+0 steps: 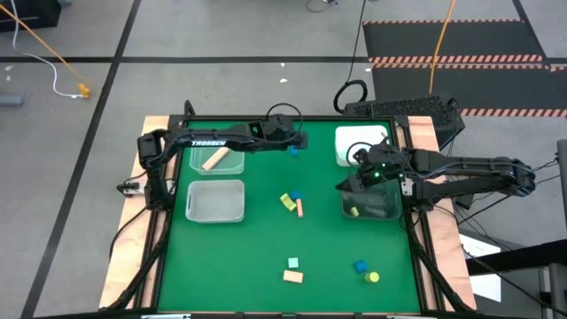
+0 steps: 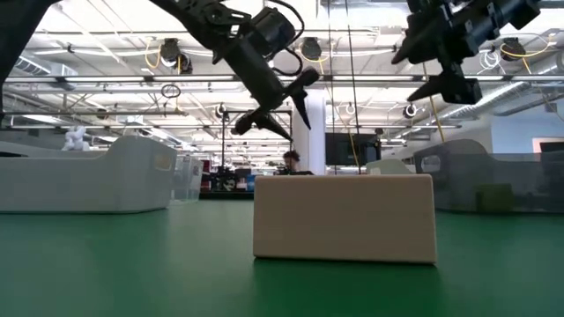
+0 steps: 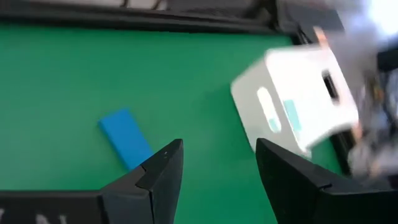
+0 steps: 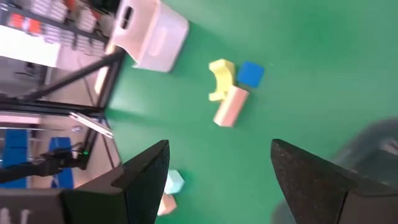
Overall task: Sort & place blocks by color
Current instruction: Put the top blue block into the gray bin
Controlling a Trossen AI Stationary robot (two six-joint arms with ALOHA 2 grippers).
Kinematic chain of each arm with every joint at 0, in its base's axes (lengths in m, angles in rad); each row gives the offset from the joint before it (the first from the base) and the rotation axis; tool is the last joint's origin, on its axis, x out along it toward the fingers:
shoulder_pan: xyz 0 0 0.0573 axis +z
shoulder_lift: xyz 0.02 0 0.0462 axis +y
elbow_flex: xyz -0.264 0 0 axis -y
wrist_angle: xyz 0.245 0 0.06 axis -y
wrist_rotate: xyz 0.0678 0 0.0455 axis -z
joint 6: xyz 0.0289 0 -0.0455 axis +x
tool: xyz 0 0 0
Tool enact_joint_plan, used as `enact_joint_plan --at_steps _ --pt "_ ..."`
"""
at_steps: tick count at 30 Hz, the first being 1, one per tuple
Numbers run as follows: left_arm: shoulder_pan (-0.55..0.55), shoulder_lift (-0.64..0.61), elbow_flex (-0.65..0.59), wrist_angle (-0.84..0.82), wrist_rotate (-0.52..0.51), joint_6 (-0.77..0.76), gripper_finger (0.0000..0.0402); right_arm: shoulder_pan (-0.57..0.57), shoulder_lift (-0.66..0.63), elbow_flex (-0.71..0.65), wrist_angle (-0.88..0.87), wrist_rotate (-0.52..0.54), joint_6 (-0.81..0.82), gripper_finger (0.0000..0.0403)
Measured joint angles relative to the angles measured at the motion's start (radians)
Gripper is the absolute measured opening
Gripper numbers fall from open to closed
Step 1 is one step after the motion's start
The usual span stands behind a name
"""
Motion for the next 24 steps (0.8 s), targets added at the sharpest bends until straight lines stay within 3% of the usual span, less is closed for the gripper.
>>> enact_joint_plan --at_steps 2,5,9,24 --pt "-0.008 0.016 0.0 0.008 -0.041 -0.16 0.0202 0.0 0.0 0.0 0.026 0.0 0.0 0.0272" --pt "-0.014 0.063 0.006 0.015 -0.058 -0.278 0.0202 0.0 0.0 0.0 0.06 0.0 -0.001 0.0272" --pt "0.001 0.138 0.061 -0.104 0.011 -0.386 0.0202 0.0 0.0 0.0 0.077 0.0 -0.001 0.0272" --pt "0.088 0.381 0.452 -0.528 0.192 -0.38 0.0202 0.0 0.0 0.0 0.078 0.0 -0.001 0.0272"
